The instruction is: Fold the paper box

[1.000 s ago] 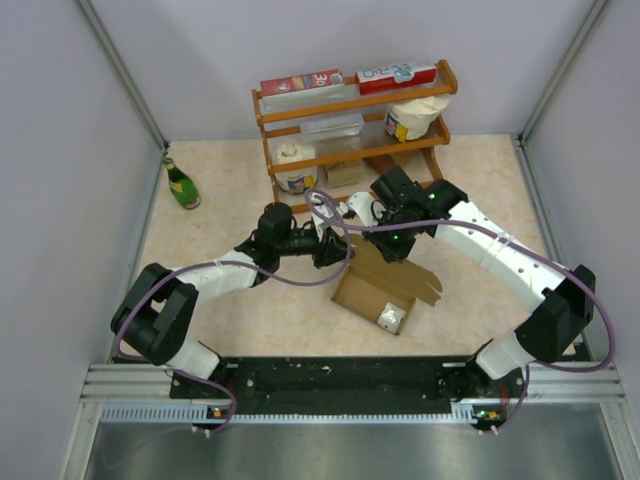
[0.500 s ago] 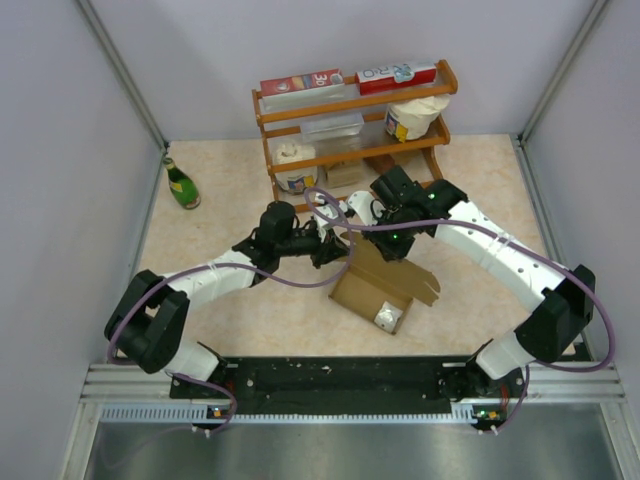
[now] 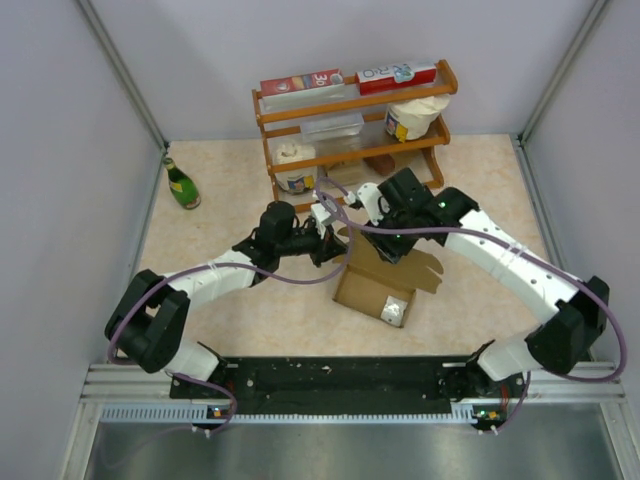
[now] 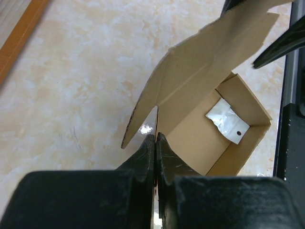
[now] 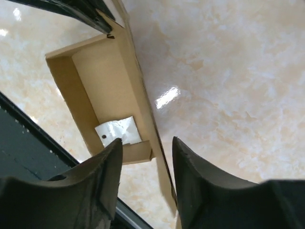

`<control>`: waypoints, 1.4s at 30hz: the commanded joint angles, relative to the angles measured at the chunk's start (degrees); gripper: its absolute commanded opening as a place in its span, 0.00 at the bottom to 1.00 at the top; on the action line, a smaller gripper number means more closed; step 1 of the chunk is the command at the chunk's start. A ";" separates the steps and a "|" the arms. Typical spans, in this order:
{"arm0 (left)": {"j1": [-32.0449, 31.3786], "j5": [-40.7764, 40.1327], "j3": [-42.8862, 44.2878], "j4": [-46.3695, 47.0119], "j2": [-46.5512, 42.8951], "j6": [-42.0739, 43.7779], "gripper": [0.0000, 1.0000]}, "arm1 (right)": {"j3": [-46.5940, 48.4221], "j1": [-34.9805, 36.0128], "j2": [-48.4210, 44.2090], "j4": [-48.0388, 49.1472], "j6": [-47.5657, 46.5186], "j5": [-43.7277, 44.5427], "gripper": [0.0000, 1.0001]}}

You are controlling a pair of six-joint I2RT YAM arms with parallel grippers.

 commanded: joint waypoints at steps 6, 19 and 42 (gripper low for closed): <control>0.14 -4.65 -0.52 2.57 -0.49 -0.93 0.00 | -13.99 -9.46 -20.49 12.52 15.71 3.41 0.57; 0.40 -6.41 -0.34 1.60 0.21 -0.93 0.00 | -28.86 -19.85 -27.54 18.59 21.89 -4.95 0.70; 0.66 -7.99 -0.52 -0.33 0.12 -0.58 0.00 | -33.96 -21.70 -25.61 25.36 20.31 -7.58 0.73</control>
